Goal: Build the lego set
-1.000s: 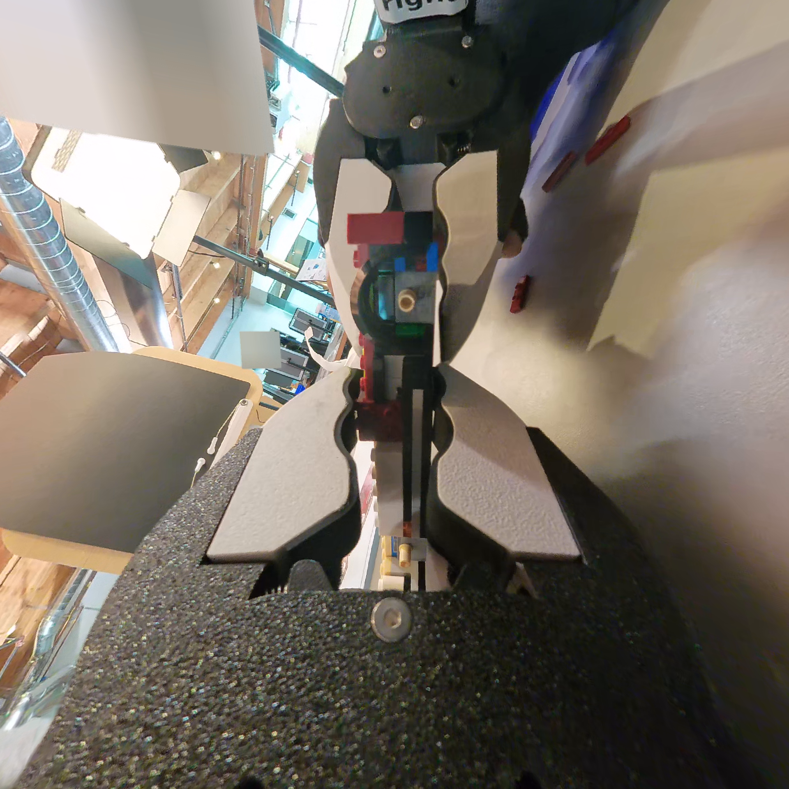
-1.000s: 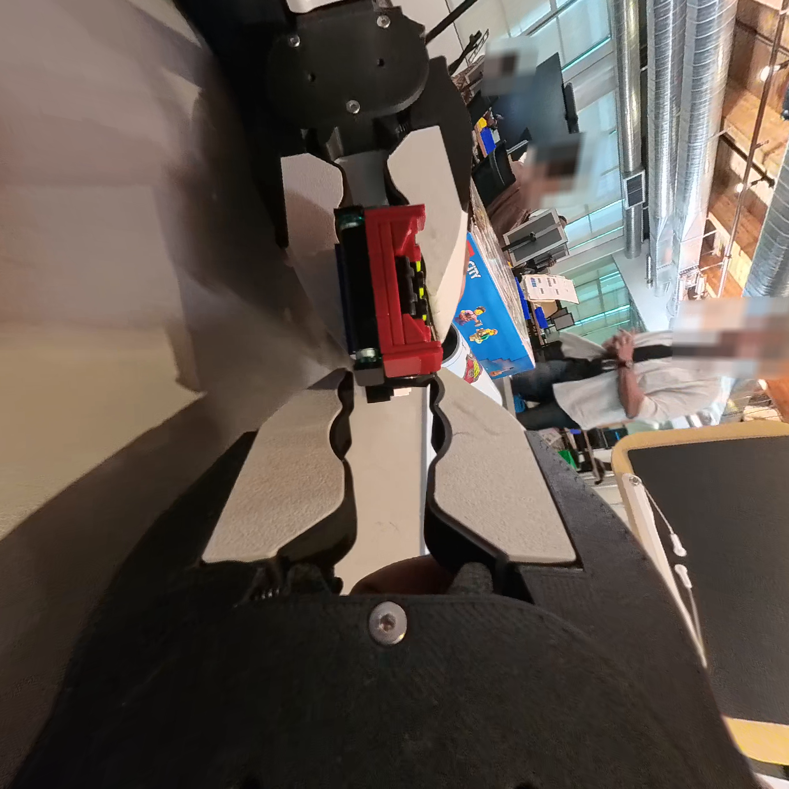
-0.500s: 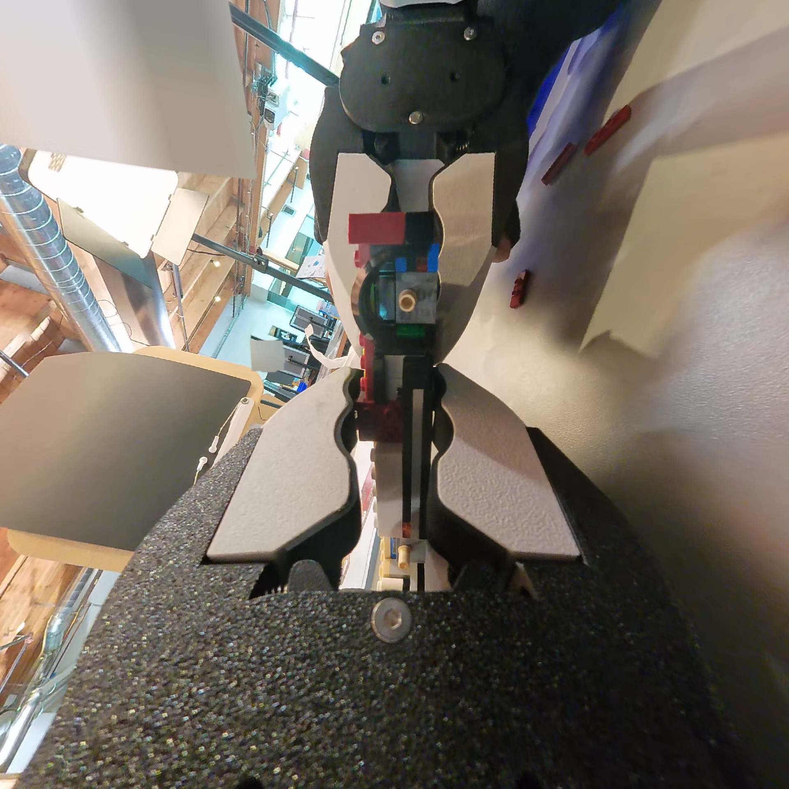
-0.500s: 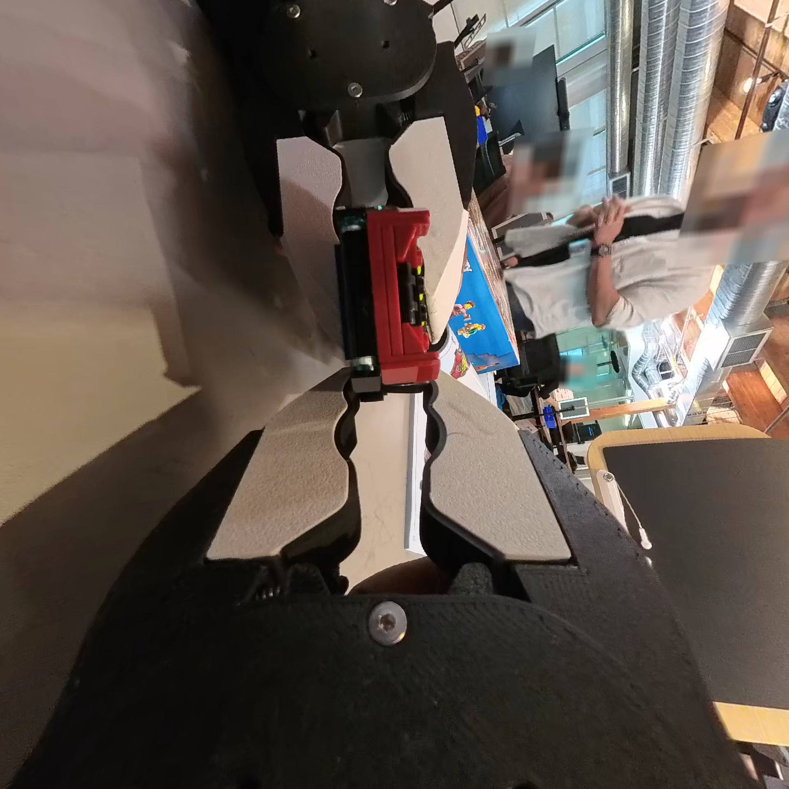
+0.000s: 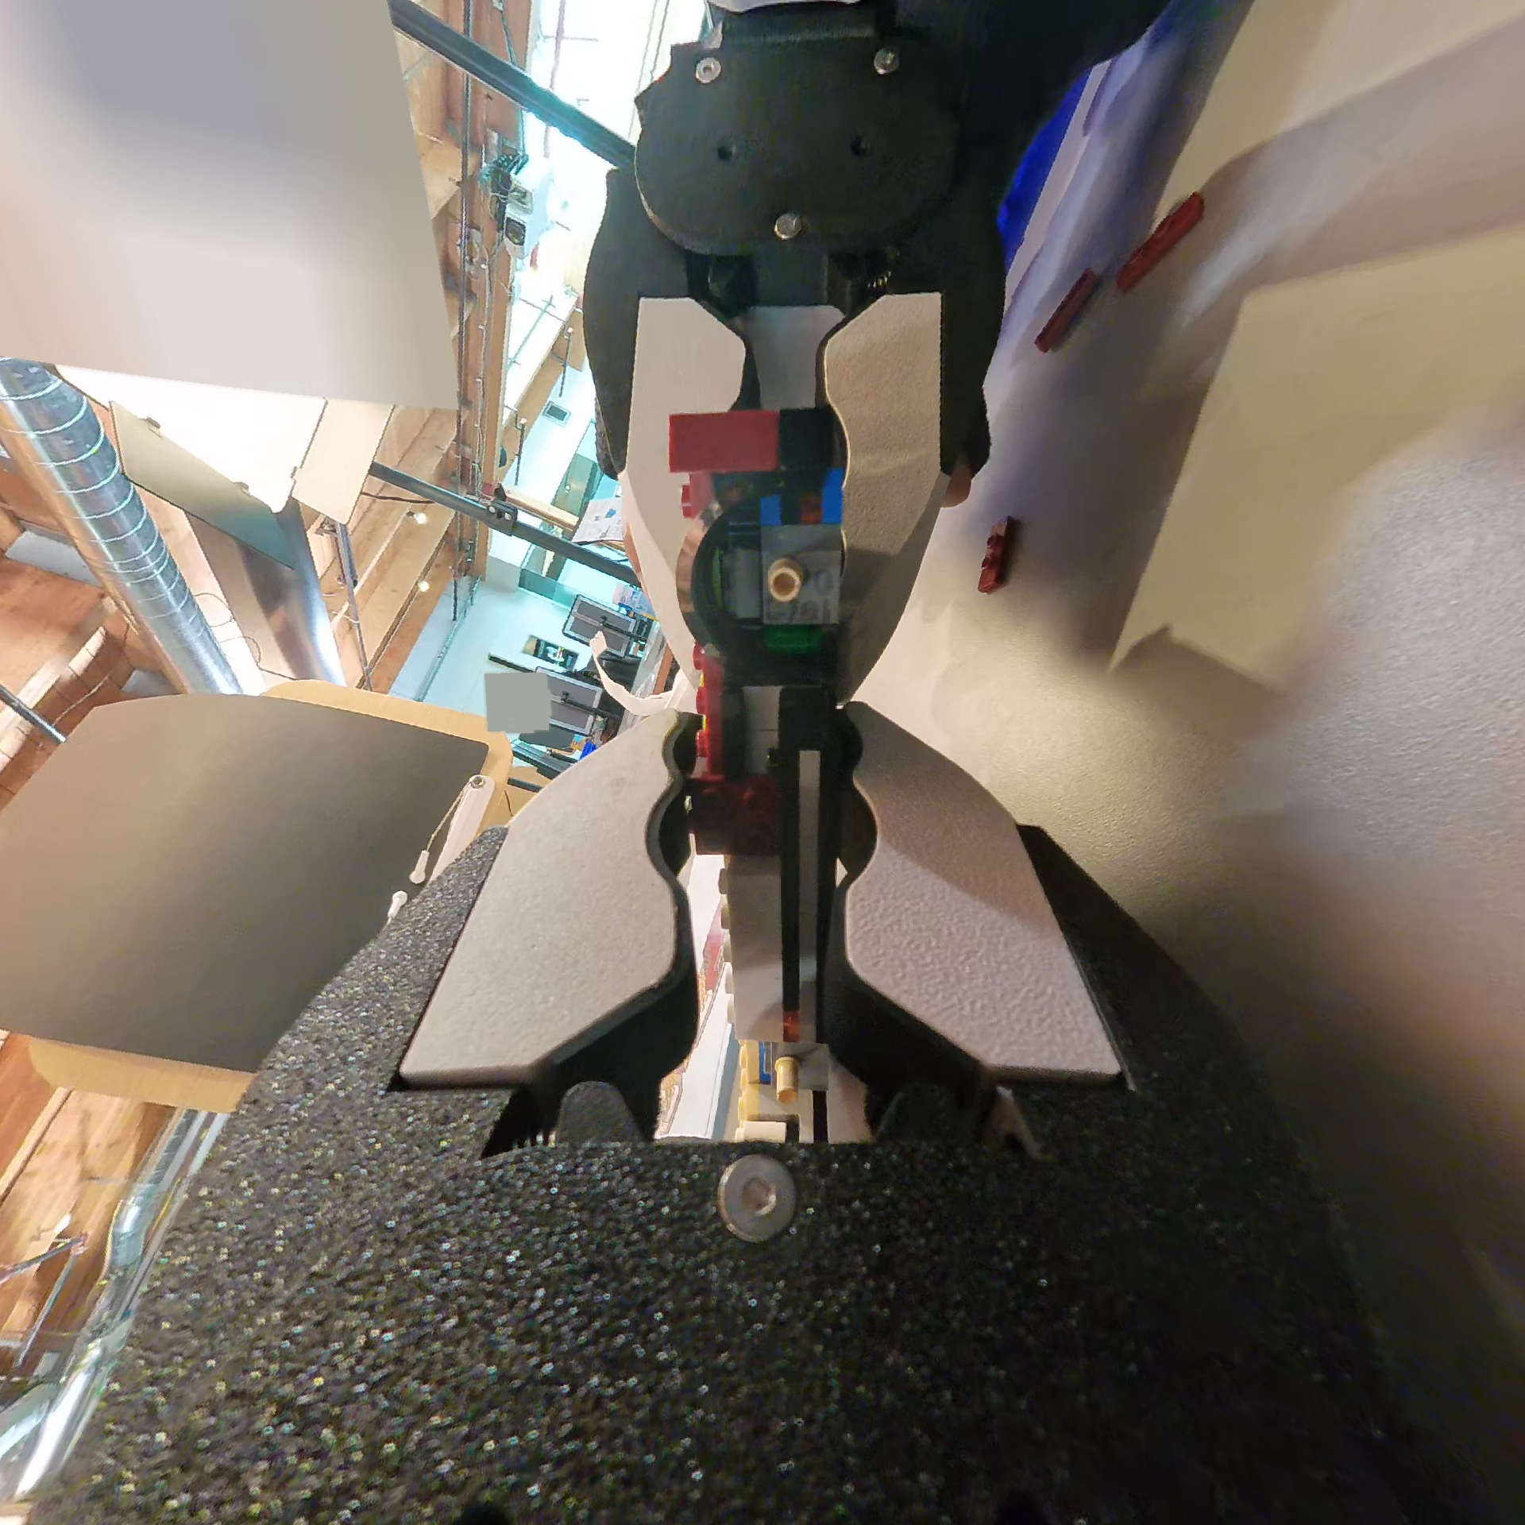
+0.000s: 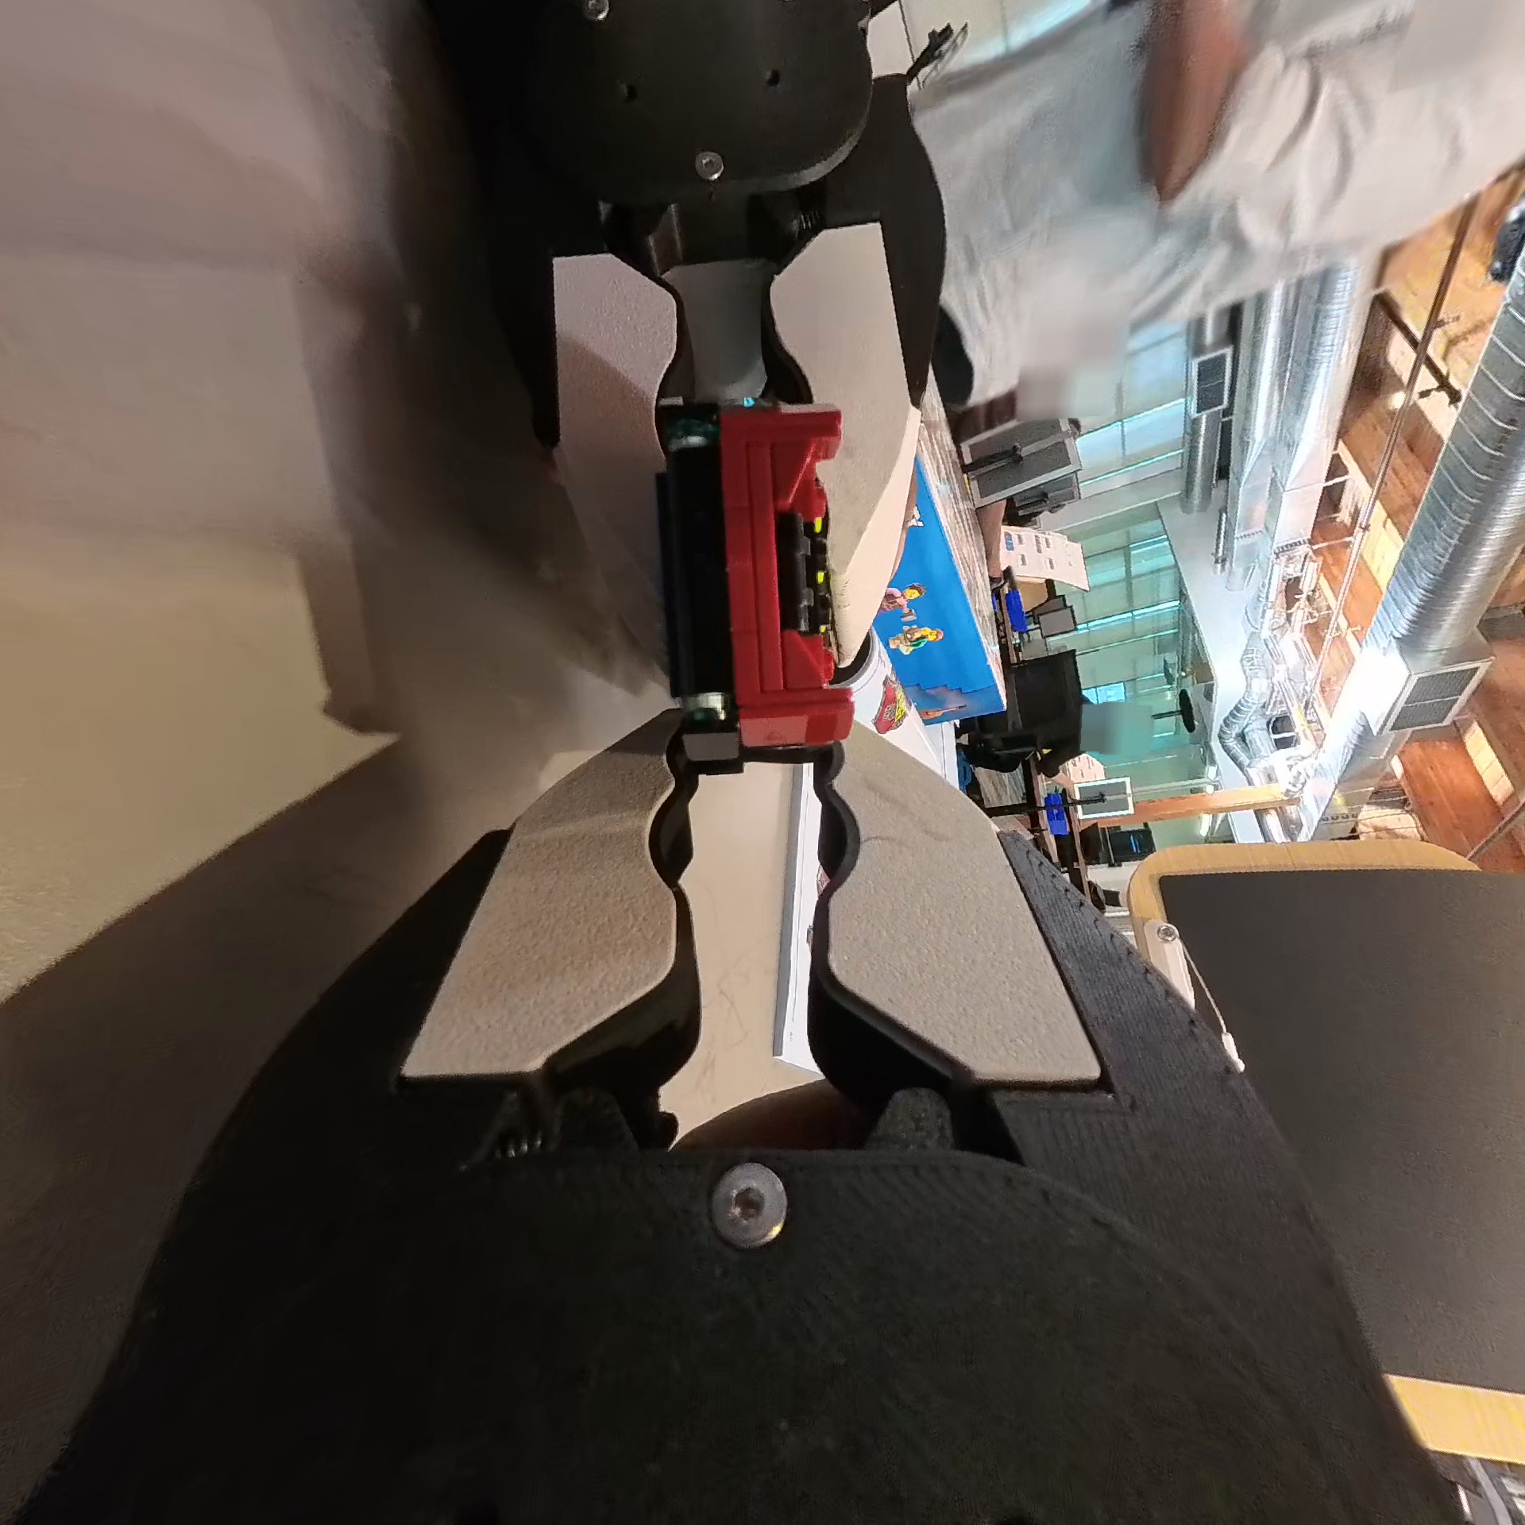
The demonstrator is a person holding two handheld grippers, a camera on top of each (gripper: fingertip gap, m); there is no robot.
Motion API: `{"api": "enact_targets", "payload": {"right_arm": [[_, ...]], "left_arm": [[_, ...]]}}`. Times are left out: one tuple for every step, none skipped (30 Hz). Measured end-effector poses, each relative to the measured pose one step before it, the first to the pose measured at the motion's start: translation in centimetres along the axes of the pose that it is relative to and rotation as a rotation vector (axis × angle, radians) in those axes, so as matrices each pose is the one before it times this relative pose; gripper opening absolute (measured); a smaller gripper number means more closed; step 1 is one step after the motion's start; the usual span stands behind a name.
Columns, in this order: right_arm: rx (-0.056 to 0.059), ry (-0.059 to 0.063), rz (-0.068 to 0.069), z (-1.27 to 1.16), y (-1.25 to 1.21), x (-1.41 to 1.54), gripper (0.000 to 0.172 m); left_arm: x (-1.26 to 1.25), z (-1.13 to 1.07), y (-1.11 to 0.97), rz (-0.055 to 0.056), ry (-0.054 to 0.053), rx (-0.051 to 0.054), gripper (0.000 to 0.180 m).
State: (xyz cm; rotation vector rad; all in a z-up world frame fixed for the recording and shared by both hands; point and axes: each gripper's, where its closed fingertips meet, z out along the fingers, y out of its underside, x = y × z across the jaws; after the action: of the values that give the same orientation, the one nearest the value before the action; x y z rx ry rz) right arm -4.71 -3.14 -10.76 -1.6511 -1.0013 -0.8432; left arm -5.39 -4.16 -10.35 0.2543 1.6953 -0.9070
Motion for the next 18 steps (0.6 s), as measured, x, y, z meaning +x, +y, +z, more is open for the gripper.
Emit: {"api": "enact_targets", "payload": {"right_arm": [[-0.0003,-0.0003,-0.0006,-0.02,0.026,0.005,0.027],[-0.0023,0.0013,0.0061,0.002,0.041,0.041,0.027],[-0.0063,0.0045,0.0108,0.022,0.103,0.067,0.027],[-0.0097,0.0054,0.0074,0.034,0.142,0.033,0.027],[-0.0111,-0.0016,0.0018,0.03,0.176,-0.077,0.028],[-0.0133,-0.0128,0.0041,-0.012,0.222,-0.203,0.037],[-0.0107,-0.0207,0.0129,-0.073,0.207,-0.234,0.051],[0.003,-0.0231,0.0195,-0.165,0.03,-0.19,0.058],[0.0178,-0.0191,0.0221,-0.218,-0.229,-0.082,0.061],[0.0244,-0.015,0.0237,-0.223,-0.407,0.014,0.061],[0.0256,-0.015,0.0248,-0.187,-0.496,0.029,0.061],[0.0245,-0.0152,0.0243,-0.142,-0.508,0.013,0.059],[0.0215,-0.0144,0.0205,-0.088,-0.441,-0.039,0.057],[0.0154,-0.0123,0.0124,-0.04,-0.317,-0.081,0.055],[0.0086,-0.0064,0.0014,-0.01,-0.191,-0.078,0.053],[0.0044,0.0005,-0.007,0.014,-0.093,-0.033,0.05],[0.0022,0.0011,-0.0087,0.015,-0.045,-0.057,0.049],[0.0,-0.0025,-0.0069,0.04,-0.008,-0.105,0.046]], "left_arm": [[0.003,0.023,-0.001,0.0018,0.0001,-0.0007,0.032],[-0.014,0.027,0.012,-0.0001,-0.0014,-0.0021,0.032],[-0.067,0.054,0.066,-0.0008,-0.0026,-0.005,0.032],[-0.048,0.056,0.103,-0.0023,0.0005,-0.0068,0.032],[-0.001,0.037,0.083,-0.0006,0.0008,-0.0048,0.032],[-0.028,-0.014,-0.024,-0.0002,-0.0023,0.002,0.032],[-0.032,-0.055,-0.086,-0.005,-0.0001,0.0039,0.032],[-0.063,-0.048,-0.053,-0.0066,-0.0017,0.0029,0.032],[-0.032,-0.025,-0.029,-0.0028,0.0008,0.0018,0.032],[-0.002,-0.016,-0.053,-0.0023,0.0021,0.0031,0.032],[0.024,-0.021,-0.121,-0.0037,0.0037,0.0075,0.032],[0.038,-0.036,-0.169,-0.0063,0.0037,0.0105,0.032],[0.033,-0.024,-0.193,-0.006,0.0043,0.0105,0.032],[0.018,-0.028,-0.181,-0.0037,0.0018,0.0096,0.032],[0.024,-0.03,-0.126,-0.0021,0.0024,0.007,0.032],[0.028,-0.004,-0.061,-0.0006,0.0019,0.0035,0.032],[0.041,-0.004,-0.02,0.0028,0.0014,0.0002,0.032],[0.055,0.007,-0.026,0.0044,0.0024,0.0006,0.032]]}}
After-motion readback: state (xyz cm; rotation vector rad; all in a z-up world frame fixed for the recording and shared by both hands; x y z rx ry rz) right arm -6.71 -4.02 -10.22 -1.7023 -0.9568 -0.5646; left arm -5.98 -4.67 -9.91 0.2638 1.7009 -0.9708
